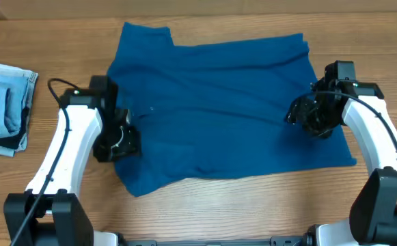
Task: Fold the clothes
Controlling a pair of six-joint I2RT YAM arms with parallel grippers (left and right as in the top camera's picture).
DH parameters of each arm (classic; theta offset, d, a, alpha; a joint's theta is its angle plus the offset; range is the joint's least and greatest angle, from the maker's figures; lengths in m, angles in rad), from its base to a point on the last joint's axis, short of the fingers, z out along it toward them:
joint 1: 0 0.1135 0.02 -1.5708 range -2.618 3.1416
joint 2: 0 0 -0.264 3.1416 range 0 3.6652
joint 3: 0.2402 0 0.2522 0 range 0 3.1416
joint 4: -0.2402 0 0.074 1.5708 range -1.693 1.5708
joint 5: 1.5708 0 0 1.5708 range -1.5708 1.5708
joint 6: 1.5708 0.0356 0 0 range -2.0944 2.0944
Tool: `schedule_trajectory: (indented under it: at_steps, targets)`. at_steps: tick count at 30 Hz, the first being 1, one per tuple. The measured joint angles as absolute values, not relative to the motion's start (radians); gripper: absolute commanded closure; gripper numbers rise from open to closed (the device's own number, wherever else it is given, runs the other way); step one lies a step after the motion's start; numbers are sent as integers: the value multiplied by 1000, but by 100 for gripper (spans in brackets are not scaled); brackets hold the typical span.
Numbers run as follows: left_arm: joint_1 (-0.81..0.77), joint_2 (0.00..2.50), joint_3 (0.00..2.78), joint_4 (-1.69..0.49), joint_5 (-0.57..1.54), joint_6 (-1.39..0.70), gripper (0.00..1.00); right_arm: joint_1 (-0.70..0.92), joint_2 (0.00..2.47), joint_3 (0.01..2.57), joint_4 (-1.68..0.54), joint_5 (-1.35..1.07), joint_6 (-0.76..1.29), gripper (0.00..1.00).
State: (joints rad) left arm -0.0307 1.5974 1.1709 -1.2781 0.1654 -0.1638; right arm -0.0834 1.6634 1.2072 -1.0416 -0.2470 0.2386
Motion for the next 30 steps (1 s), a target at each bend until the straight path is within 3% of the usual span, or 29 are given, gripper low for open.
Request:
schedule_trajectory:
  at_steps: [6, 12, 30]
  targets:
    - [-31, 1597, 1030, -1123, 186, -208, 32, -83, 1663, 1182, -1052, -249, 239, 31]
    - [-31, 1596, 933, -865, 249, -236, 33, -83, 1663, 1182, -1047, -252, 239, 31]
    - [-41, 1596, 921, -681, 262, -207, 41, -83, 1663, 1182, -1039, -258, 239, 33]
